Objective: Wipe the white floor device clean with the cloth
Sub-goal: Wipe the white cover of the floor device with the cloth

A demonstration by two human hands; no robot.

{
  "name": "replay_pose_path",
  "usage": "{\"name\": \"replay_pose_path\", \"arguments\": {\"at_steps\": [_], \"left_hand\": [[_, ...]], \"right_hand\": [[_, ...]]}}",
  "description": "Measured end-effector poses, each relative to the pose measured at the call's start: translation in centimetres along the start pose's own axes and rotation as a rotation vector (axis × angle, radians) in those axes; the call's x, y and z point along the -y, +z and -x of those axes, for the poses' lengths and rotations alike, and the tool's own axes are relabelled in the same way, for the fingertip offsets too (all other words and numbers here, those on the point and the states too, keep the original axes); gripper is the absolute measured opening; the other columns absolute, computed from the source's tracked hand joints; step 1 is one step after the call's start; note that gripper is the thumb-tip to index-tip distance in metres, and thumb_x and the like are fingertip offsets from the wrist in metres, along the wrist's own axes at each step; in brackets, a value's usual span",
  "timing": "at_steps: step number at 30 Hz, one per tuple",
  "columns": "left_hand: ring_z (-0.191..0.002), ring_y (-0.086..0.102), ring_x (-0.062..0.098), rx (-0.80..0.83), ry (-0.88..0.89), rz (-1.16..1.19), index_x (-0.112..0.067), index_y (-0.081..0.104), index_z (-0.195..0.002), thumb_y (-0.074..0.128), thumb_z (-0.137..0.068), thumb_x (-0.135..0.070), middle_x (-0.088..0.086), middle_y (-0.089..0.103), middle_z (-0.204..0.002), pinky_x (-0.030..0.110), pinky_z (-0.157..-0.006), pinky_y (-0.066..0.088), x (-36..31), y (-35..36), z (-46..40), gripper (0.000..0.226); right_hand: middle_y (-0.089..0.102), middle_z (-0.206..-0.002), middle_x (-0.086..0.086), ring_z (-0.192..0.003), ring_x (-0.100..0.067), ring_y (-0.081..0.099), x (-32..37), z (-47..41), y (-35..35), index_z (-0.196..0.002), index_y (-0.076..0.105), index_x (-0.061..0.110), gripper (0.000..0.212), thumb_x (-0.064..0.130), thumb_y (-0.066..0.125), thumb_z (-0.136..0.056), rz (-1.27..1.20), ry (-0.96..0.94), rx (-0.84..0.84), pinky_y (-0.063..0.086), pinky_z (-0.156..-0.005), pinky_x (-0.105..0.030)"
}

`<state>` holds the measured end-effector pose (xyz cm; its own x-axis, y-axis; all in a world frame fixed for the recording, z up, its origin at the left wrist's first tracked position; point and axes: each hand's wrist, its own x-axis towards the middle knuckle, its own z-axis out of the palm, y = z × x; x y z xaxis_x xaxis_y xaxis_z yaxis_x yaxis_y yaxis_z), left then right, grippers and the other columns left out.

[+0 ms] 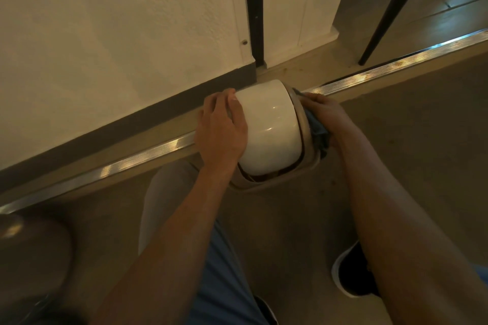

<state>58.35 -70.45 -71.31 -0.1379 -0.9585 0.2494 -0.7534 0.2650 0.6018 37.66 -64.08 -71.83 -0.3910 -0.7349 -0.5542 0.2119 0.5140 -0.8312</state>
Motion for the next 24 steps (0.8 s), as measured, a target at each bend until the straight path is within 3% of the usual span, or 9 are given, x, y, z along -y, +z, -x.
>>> {"name": "replay_pose_path", "arguments": {"at_steps": [6,10,16,18,21,24], "left_hand": [[-0.108,0.058,0.022,-0.013,-0.006,0.006,-0.025,0.061,-0.127,0.034,-0.105,-0.038,0.0,0.059,-0.125,0.024,-0.081,0.035,0.0,0.0,0.2,0.037],[-0.109,0.058,0.022,0.0,-0.008,0.013,-0.026,0.061,-0.128,0.031,-0.104,-0.04,0.0,0.058,-0.126,0.025,-0.082,0.036,0.1,0.0,0.2,0.04],[-0.108,0.058,0.021,0.009,-0.023,0.005,-0.027,0.06,-0.128,0.031,-0.104,-0.041,0.0,0.058,-0.127,0.026,-0.079,0.035,0.0,-0.1,0.2,0.04],[-0.108,0.058,0.021,0.004,-0.023,0.009,-0.027,0.06,-0.128,0.031,-0.104,-0.04,0.0,0.058,-0.127,0.025,-0.08,0.035,0.0,0.0,0.3,0.04],[-0.108,0.058,0.021,0.007,-0.022,0.012,-0.028,0.06,-0.128,0.029,-0.103,-0.043,0.0,0.058,-0.127,0.026,-0.079,0.034,0.1,0.0,0.2,0.042],[-0.107,0.059,0.022,0.005,-0.018,0.005,-0.028,0.06,-0.128,0.027,-0.103,-0.044,0.001,0.058,-0.127,0.026,-0.079,0.035,0.1,0.0,0.2,0.044]], "right_hand": [[0.064,-0.119,-0.005,-0.103,-0.022,0.066,-4.7,3.9,-0.9,-0.126,0.06,0.025,0.038,0.034,0.068,-0.09,-0.137,0.026,-0.091,0.059,-0.079,-0.038],[0.063,-0.119,-0.007,-0.107,-0.026,0.064,-7.6,6.5,-0.5,-0.123,0.06,0.024,0.04,0.036,0.072,-0.087,-0.271,0.065,-0.165,0.056,-0.089,-0.049],[0.065,-0.119,-0.006,-0.103,-0.022,0.067,-4.0,2.6,-0.3,-0.123,0.061,0.024,0.036,0.038,0.067,-0.09,-0.131,-0.023,-0.1,0.059,-0.077,-0.037],[0.065,-0.12,-0.005,-0.104,-0.022,0.066,-4.5,2.7,-0.5,-0.124,0.061,0.024,0.037,0.037,0.068,-0.09,-0.117,-0.03,-0.108,0.058,-0.081,-0.04],[0.063,-0.121,-0.003,-0.11,-0.023,0.063,-7.2,5.6,-0.3,-0.126,0.058,0.026,0.04,0.038,0.069,-0.089,-0.184,-0.007,-0.194,0.054,-0.093,-0.047],[0.061,-0.123,-0.002,-0.109,-0.019,0.061,-9.8,8.7,1.2,-0.127,0.056,0.025,0.042,0.039,0.069,-0.089,-0.207,0.001,-0.365,0.053,-0.092,-0.042]]}}
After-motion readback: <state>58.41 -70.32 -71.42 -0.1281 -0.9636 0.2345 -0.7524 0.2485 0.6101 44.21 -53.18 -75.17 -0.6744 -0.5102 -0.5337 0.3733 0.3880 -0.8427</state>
